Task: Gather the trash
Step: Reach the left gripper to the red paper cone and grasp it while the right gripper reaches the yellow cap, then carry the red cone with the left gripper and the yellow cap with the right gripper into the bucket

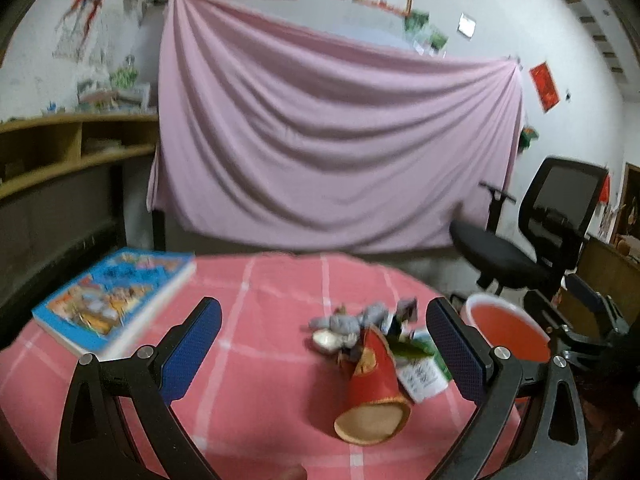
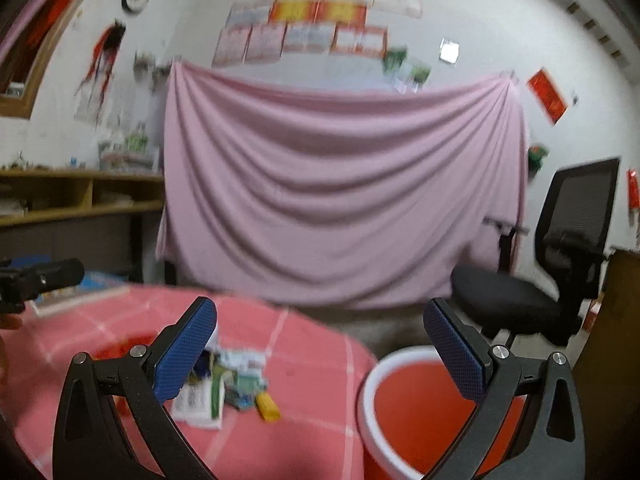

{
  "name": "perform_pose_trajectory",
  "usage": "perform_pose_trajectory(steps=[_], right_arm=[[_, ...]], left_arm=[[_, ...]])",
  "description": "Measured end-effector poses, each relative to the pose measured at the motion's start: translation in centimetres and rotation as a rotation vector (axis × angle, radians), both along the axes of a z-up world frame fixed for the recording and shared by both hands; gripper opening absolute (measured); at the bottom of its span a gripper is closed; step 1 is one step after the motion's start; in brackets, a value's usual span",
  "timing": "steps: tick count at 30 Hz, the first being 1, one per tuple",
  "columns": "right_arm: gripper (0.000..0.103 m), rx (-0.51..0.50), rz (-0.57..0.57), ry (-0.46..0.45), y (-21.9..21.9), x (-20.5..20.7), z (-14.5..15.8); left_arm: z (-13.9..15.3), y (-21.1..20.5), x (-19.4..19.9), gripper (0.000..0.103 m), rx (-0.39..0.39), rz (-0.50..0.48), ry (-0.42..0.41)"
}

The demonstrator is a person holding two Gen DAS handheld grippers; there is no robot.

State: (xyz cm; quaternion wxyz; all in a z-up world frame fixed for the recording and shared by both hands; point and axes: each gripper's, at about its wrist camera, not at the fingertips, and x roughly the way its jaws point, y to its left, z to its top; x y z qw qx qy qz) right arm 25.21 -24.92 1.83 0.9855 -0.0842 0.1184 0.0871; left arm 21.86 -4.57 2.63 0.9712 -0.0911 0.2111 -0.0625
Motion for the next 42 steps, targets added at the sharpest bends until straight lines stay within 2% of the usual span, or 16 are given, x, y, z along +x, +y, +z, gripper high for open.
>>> perform_pose_trajectory(steps=[5, 7, 9, 13, 15, 18, 20, 24, 26, 29, 35, 38, 42], right_arm=[[0.102, 0.063, 0.035, 0.165, -1.1, 2.0, -1.4], [0.094, 0.09, 0.026, 0.215, -1.8, 2.7, -1.6], [0.081, 0.102, 0.028, 0.263, -2.2, 3.2, -2.0], [0.066, 0.075, 0.076, 0.381, -1.6, 4.4, -3.3], [0.054, 0.041, 0.092, 0.434, -0.9, 4.9, -4.2], [0.049, 0.015, 0.121, 0.483, -0.2, 5.3, -5.2], [0.049, 0.011, 0.149, 0.518, -0.1, 5.7, -5.6], [0.035, -0.001, 0.172, 0.581, 0.1, 6.6, -6.6], [0.031, 0.002, 0.175, 0.581, 0.0, 6.5, -6.6], [0.018, 0.007, 0.177, 0.573, -0.3, 6.3, -6.6], [0.016, -0.006, 0.185, 0.534, -0.2, 5.2, -6.6], [0.016, -0.016, 0.186, 0.508, -0.2, 4.8, -6.5], [0.016, -0.013, 0.183, 0.419, -0.4, 3.6, -5.7]], left_arm=[[-2.2, -0.7, 1.7, 0.1, -0.039, -0.041, 0.138], [-3.0, -0.8, 2.5, 0.1, -0.072, -0.071, 0.201], [-3.6, -0.7, 2.9, 0.099, -0.103, -0.095, 0.241], [-4.0, -0.6, 2.9, 0.097, -0.128, -0.124, 0.275], [-4.1, -0.6, 2.8, 0.087, -0.139, -0.138, 0.292], [-4.5, -0.7, 3.2, 0.071, -0.152, -0.166, 0.336], [-4.7, -0.6, 3.5, 0.064, -0.168, -0.179, 0.368], [-4.5, -0.1, 3.5, 0.055, -0.193, -0.197, 0.38], [-4.3, -0.1, 3.4, 0.046, -0.2, -0.223, 0.386], [-4.1, -0.4, 3.1, 0.046, -0.183, -0.232, 0.382], [-3.7, 0.2, 2.0, 0.045, -0.196, -0.205, 0.346], [-2.9, 0.2, 0.9, 0.045, -0.184, -0.17, 0.28], [-1.6, -0.1, -1.1, 0.045, -0.152, -0.14, 0.157]])
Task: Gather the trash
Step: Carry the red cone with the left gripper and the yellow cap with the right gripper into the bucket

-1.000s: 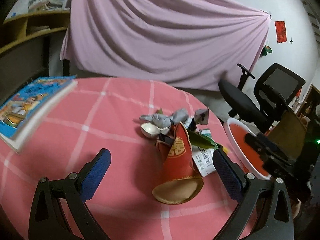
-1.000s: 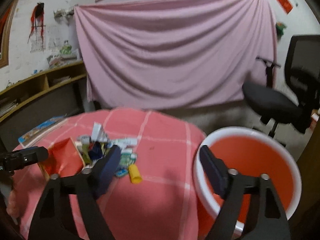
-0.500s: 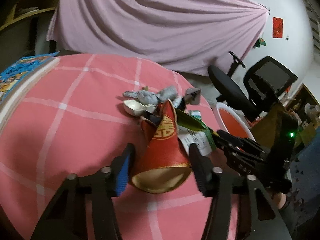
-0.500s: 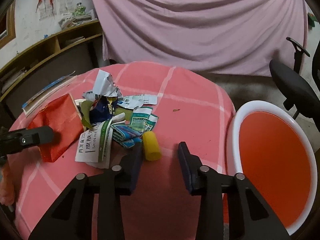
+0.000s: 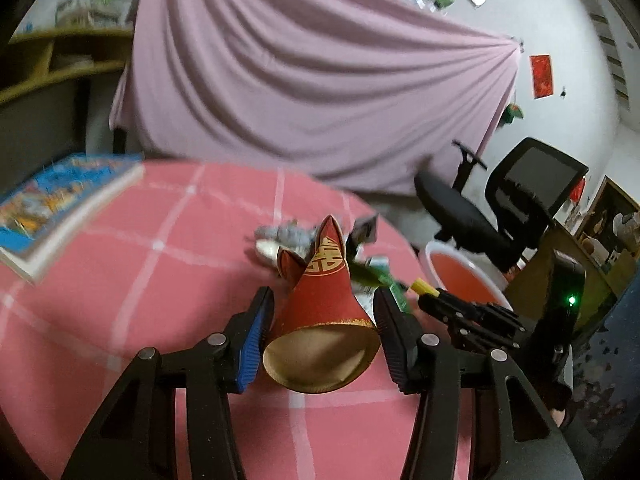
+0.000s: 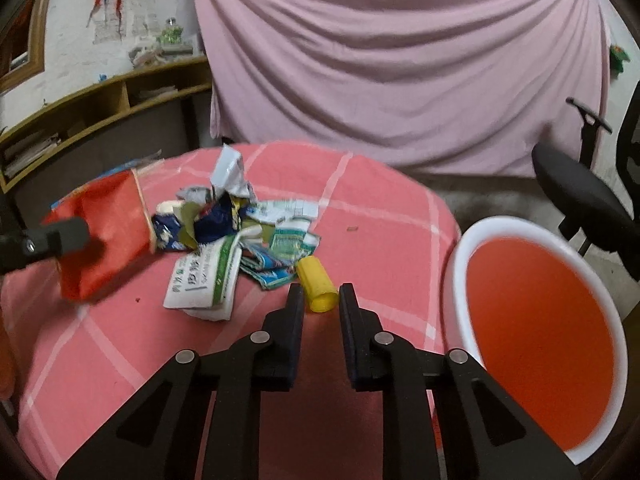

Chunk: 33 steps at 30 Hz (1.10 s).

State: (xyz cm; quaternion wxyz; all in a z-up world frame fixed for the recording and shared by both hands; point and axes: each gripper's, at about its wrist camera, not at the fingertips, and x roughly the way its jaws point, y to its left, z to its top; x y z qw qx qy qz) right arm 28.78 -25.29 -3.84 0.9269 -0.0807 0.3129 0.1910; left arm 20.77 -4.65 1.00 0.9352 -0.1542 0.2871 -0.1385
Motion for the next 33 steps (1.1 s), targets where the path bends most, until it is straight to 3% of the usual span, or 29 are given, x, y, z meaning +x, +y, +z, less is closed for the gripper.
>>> perform_pose_trajectory(steps=[5, 10, 16, 24, 33], right_arm=[[0.016, 0.034, -0.014, -0.15, -0.7, -2.1, 1.7], [0.016, 0.136, -0.051, -0.298, -2.5, -4.0, 4.5], [0.016, 0.209, -0.138, -0.396, -5.9, -5.0, 6.8], [0.016, 0.311, -0.322, -0.391, -12.6, -5.1, 7.3], [0.016, 0.426, -0.492, -0.22, -18.5, -3.4, 4.9]], left_arm=[[1.2, -1.8, -1.8, 0.045, 0.042, 0.013, -0.115], [2.9, -4.7, -2.6, 0.045, 0.035, -0.013, -0.225], [4.8, -8.4, -0.1, 0.045, -0.024, -0.066, -0.218], [5.1, -14.6, 3.3, 0.045, -0.02, -0.169, -0.177], [3.6, -20.9, 7.9, 0.045, 0.024, -0.279, -0.029]])
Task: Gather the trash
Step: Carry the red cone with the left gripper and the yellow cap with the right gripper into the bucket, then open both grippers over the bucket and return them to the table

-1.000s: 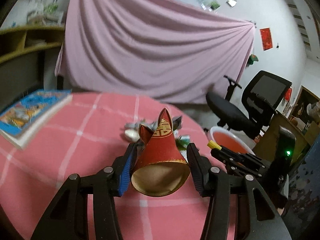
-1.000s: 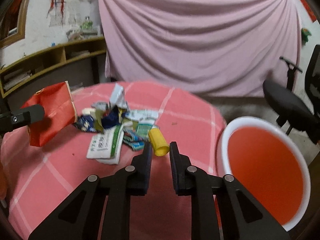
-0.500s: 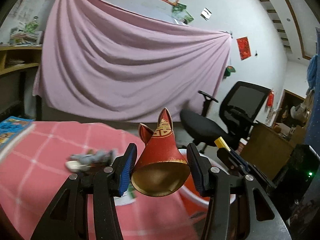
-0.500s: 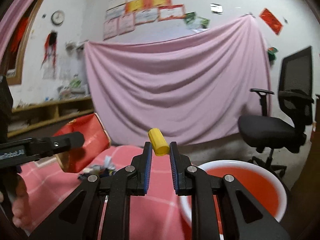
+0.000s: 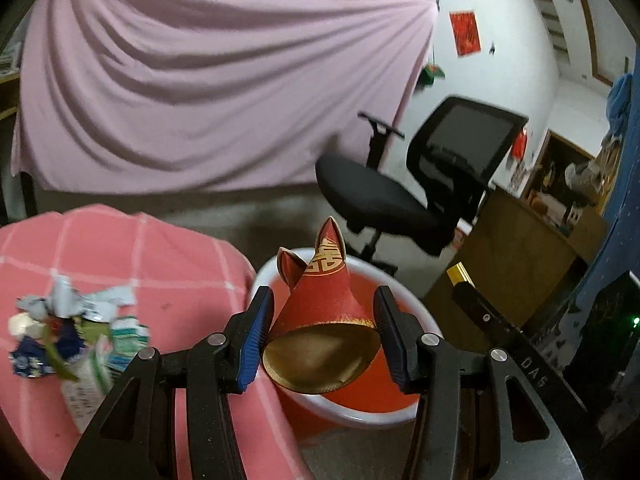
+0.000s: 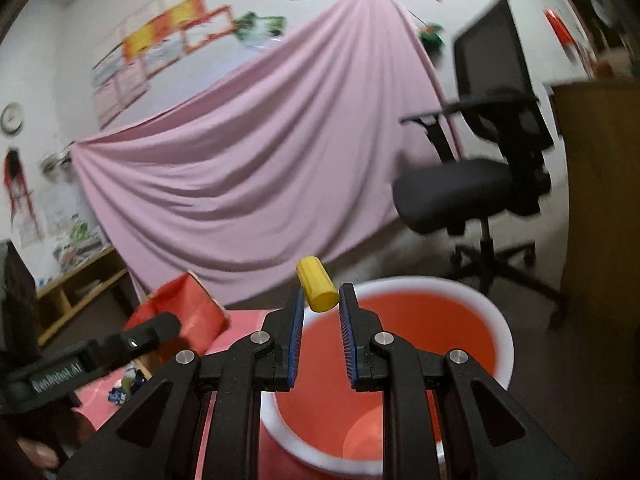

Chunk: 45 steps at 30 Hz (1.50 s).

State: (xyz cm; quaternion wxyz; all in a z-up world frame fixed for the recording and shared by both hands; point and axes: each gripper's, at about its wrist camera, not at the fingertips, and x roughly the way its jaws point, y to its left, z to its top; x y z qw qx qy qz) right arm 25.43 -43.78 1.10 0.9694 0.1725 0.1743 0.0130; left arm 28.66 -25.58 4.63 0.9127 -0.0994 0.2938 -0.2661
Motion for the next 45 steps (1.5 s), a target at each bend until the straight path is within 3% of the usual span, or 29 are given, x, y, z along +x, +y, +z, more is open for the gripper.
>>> perform_pose_trajectory(steps=[6, 11, 16, 21, 26, 29, 35, 37, 39, 43, 45], right_arm=[[0.016, 0.076, -0.022, 0.139, -1.5, 1.3, -2.2], [0.017, 0.092, -0.021, 0.193, -1.8, 1.5, -3.0], [0.017, 0.1, -0.023, 0.247, -1.8, 1.9, -3.5], [0.031, 0.096, -0.029, 0.244, -1.7, 1.8, -3.4], [0.033, 0.074, -0.043, 0.162, -1.3, 0.7, -1.9], [0.051, 0.013, -0.041, 0.068, -0.1, -0.4, -0.4], [0.053, -0.056, -0.009, -0.029, 2.1, -0.9, 1.4], [0.06, -0.075, -0.002, -0.057, 2.8, -1.0, 1.9], [0.074, -0.08, 0.006, -0.084, 3.4, -1.3, 2.3], [0.081, -0.134, 0.022, -0.158, 4.9, -2.0, 3.2], [0.097, -0.161, 0.015, -0.188, 5.6, -2.3, 3.5]], left_arm=[[-2.5, -2.2, 2.5, 0.045, 0.034, -0.011, 0.133], [-3.6, -2.9, 3.6, 0.045, 0.06, -0.015, 0.187], [-4.5, -2.0, 4.1, 0.046, 0.033, 0.002, 0.257], [-4.1, -0.5, 4.5, 0.047, -0.002, 0.042, 0.27], [-2.6, 1.5, 3.4, 0.052, -0.007, 0.086, 0.212], [-1.3, 2.8, 2.7, 0.053, -0.007, 0.1, 0.154], [0.9, 5.7, 0.7, 0.064, 0.012, 0.161, 0.008], [1.6, 6.8, -0.3, 0.075, 0.028, 0.192, -0.07], [2.0, 8.0, -1.5, 0.089, 0.026, 0.225, -0.137], [2.1, 9.6, -3.5, 0.1, 0.072, 0.259, -0.24], [2.1, 10.6, -4.4, 0.101, 0.087, 0.285, -0.282]])
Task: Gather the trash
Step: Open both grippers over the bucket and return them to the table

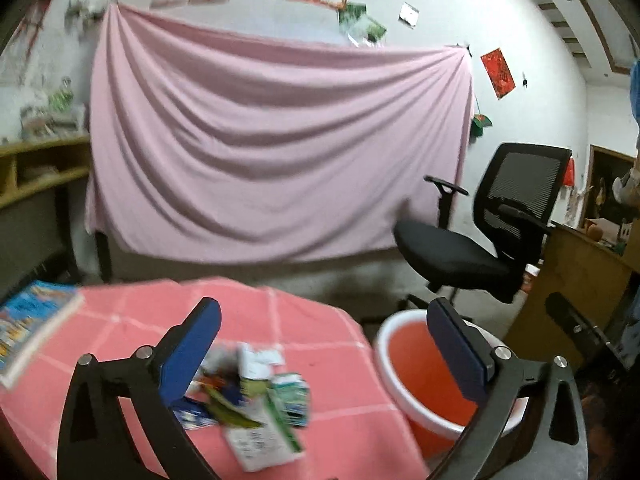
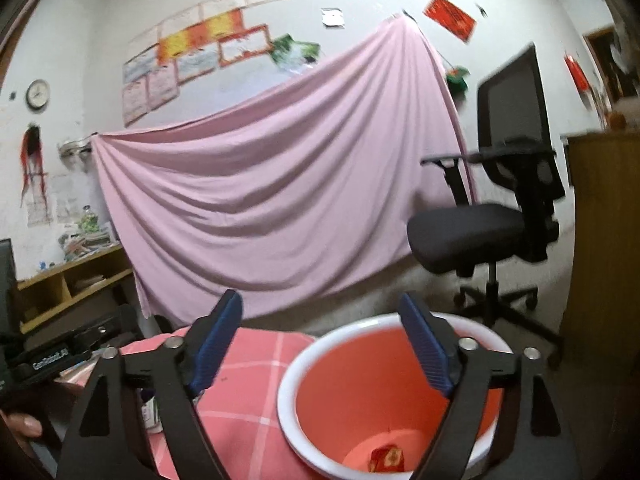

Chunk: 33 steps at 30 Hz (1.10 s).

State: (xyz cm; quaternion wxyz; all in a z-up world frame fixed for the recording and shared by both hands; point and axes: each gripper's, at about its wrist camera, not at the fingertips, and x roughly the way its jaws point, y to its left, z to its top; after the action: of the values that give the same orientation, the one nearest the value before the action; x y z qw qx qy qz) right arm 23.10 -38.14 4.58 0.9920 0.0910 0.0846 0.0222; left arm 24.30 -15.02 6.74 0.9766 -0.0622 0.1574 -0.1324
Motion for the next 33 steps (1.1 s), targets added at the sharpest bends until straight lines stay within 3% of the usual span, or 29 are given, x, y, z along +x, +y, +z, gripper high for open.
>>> perform_pose_trajectory(steps=[1, 7, 12, 21, 27, 33], right_arm=[[0.103, -0.012, -0.007, -0.022, 0.4, -0.2, 0.2], [0.103, -0.051, 0.0, -0.1, 3.1, -1.0, 0.8], [0.103, -0.089, 0.03, -0.162, 5.7, -1.6, 1.1], [0.103, -0.214, 0.137, -0.101, 11.4, 0.4, -0.5], [0.103, -0.275, 0.163, -0.049, 13.1, 1.3, -1.9], [0.103, -0.267, 0.207, 0.005, 13.4, 2.2, -2.5]], left_arm=[[-0.3, 0.7, -0.4, 0.101, -0.001, 0.005, -0.008], [-0.7, 4.3, -1.4, 0.101, -0.032, 0.064, -0.031], [-0.6, 7.3, -2.7, 0.101, 0.012, 0.103, -0.068], [-3.1, 11.3, -4.6, 0.101, 0.1, 0.142, -0.098], [-5.3, 13.1, -3.7, 0.101, 0.067, 0.135, -0.003], [-5.8, 13.5, -2.3, 0.1, 0.042, 0.092, 0.108]])
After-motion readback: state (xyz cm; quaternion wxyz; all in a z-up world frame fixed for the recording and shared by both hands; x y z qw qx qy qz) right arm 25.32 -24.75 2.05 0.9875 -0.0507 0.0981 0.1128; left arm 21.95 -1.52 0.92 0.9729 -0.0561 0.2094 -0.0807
